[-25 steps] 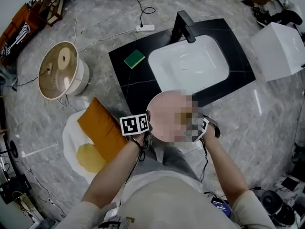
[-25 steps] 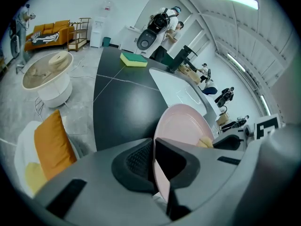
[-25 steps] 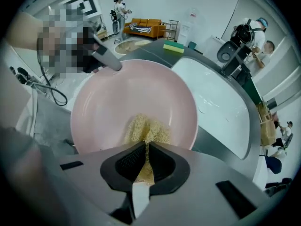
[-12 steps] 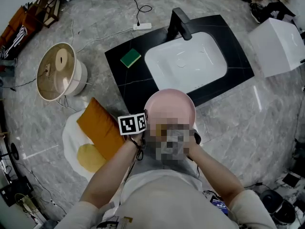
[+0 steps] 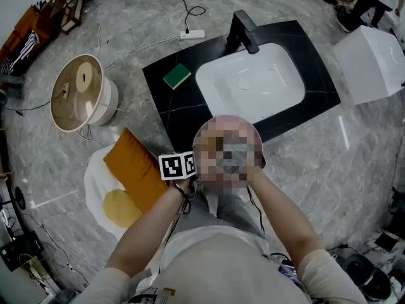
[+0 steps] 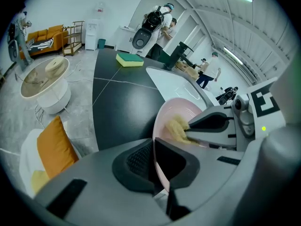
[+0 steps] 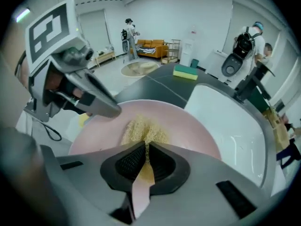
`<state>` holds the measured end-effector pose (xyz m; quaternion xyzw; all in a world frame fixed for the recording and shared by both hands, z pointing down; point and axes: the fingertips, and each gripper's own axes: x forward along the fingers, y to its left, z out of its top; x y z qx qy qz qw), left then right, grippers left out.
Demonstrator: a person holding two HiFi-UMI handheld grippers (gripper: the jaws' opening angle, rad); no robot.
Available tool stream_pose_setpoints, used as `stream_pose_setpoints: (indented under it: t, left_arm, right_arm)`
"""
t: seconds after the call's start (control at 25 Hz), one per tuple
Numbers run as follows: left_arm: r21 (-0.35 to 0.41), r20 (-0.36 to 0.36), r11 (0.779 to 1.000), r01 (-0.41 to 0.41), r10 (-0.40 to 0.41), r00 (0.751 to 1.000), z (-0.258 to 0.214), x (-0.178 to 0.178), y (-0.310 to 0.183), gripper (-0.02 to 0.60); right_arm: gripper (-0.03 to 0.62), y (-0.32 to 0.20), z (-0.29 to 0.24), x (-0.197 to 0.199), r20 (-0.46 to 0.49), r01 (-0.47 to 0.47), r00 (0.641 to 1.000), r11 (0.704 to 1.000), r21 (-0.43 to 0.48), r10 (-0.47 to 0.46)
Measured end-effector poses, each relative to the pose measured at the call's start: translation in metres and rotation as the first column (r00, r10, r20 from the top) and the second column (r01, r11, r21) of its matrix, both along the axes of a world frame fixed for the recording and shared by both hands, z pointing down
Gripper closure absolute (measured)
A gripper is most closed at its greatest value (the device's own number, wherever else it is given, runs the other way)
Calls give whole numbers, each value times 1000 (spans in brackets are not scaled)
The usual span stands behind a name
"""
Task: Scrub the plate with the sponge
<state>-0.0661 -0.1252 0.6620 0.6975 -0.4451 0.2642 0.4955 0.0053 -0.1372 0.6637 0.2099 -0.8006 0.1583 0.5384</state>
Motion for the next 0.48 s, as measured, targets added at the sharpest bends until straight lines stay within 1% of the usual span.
stream_pose_setpoints:
  t: [0.12,0.24,0.4,0.48]
  left_arm:
    - [2,5,1000,2,-2,1000,1,0,-2,555]
    - [6,8,1000,0,0,1000,1,-2,-4,555]
    - [17,39,1000,5,-6,999,0,-6,-11,554]
    - [41,83,999,-35,31,996,-1,-7,-14,554]
  right_arm:
    - [546,-21,-1,26,-40,-81,996,995,52,83]
    - [546,-29,-2,54,-70,-141,987,987,77,146]
    - [546,-29,-4,88,-147,-160,973,980,121,177]
    - [546,-26,-9,96,-146,-176,970,976,131,195]
